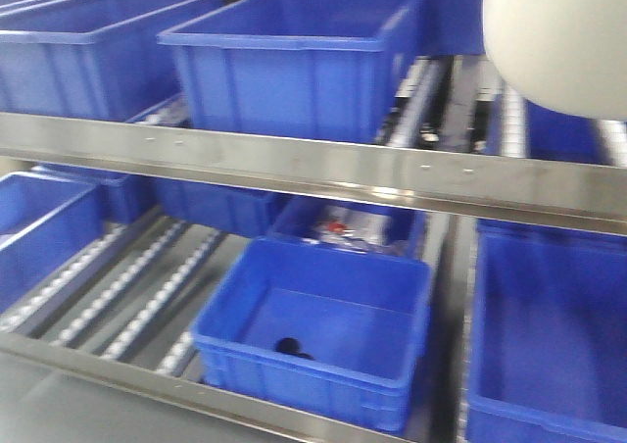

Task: Move white bin to right shelf second layer
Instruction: 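Drive up to the roller shelf holding the white bin in the right gripper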

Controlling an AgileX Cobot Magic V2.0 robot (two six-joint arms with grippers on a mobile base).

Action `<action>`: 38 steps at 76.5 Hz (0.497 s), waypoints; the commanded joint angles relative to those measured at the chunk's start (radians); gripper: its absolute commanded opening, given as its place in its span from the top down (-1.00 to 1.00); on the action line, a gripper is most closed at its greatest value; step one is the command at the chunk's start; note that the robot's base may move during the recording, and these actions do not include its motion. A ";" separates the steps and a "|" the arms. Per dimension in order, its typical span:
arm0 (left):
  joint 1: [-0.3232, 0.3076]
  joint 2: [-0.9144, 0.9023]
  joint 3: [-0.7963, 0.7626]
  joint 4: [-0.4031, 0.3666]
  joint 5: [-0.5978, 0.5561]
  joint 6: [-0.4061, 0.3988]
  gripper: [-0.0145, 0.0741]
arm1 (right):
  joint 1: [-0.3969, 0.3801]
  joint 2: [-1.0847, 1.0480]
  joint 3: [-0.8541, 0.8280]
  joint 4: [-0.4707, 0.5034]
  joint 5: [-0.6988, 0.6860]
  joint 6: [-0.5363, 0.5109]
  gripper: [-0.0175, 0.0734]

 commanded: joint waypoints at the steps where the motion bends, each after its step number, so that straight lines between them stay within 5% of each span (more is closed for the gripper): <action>1: -0.006 -0.014 0.037 0.000 -0.087 -0.005 0.48 | -0.004 -0.008 -0.033 -0.003 -0.097 -0.002 0.49; 38: -0.006 -0.014 0.037 0.000 -0.087 -0.005 0.48 | -0.004 -0.008 -0.033 -0.003 -0.097 -0.002 0.49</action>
